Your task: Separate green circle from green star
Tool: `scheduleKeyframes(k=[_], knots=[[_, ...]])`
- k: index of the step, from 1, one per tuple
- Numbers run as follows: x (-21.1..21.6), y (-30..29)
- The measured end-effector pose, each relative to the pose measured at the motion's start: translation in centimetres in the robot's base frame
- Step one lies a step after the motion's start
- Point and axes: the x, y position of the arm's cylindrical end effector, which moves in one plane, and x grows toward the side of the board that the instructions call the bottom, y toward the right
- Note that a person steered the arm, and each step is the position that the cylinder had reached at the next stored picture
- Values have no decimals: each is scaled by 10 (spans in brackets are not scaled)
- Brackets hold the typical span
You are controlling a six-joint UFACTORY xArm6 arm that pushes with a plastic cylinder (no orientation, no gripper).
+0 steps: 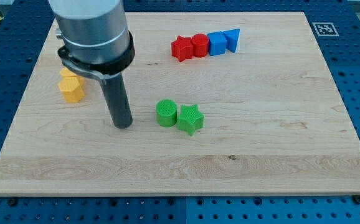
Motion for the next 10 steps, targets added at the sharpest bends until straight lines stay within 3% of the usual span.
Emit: scheduleKeyframes(k=[4,8,10], knots=[[26,68],[26,90],[-9,94]])
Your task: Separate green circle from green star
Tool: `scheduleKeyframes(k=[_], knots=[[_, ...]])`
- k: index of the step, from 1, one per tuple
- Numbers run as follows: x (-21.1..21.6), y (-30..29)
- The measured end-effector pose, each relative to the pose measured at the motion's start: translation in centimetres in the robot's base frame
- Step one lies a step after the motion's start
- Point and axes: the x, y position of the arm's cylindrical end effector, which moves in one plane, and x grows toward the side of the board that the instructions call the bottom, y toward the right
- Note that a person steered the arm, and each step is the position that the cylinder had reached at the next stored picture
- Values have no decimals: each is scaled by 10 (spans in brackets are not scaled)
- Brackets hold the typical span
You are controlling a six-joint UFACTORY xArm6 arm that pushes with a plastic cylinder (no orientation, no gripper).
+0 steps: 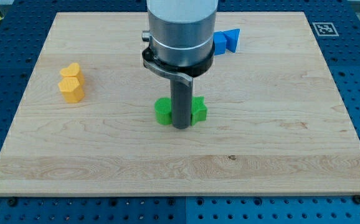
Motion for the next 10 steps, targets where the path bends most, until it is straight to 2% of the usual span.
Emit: scheduleKeyframes(k=[3,6,9,10], knots=[[-41,-14],[-56,-25],[-56,-22],[-38,-7]])
